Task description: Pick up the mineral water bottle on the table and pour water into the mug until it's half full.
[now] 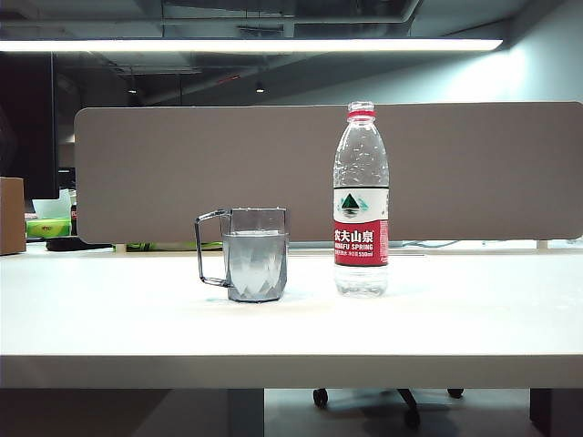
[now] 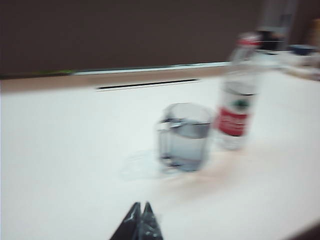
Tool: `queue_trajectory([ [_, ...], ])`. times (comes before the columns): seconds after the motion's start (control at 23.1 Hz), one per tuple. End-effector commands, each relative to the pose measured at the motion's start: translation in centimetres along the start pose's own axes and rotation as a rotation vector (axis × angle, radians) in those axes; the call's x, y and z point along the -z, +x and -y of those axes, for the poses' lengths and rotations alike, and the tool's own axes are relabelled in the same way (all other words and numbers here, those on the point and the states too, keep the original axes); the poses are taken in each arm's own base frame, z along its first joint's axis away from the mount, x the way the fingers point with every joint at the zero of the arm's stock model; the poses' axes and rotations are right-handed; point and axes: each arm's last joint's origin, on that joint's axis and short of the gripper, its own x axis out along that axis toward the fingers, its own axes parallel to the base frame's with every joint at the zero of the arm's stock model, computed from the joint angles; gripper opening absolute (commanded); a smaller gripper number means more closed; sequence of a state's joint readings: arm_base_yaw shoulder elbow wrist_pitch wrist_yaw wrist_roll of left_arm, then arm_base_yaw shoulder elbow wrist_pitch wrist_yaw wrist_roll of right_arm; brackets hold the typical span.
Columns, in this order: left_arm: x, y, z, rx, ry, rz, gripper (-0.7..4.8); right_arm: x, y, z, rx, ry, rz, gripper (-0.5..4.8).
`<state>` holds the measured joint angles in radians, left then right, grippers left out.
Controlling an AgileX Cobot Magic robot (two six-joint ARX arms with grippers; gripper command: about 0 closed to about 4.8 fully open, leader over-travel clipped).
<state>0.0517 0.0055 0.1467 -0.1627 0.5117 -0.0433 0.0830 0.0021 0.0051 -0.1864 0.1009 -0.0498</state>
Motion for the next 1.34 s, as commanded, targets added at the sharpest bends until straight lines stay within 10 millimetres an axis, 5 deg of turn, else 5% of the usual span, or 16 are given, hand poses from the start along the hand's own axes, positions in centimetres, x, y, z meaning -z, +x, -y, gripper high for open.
queue_trajectory([
  [0.04, 0.5, 0.4, -0.6, -0.121, 0.044, 0.092, -0.05, 0.0, 0.0, 0.0, -0.002, -0.003, 0.006, -0.05],
  [0.52, 2.5, 0.6, -2.0, -0.487, -0.023, 0.101, -0.05, 0.0, 0.0, 0.0, -0.002, -0.003, 0.006, -0.05],
  [1.34, 2.7, 0.7, -2.0, -0.484, -0.027, 0.088, -0.05, 0.0, 0.0, 0.0, -0.002, -0.003, 0.006, -0.05],
])
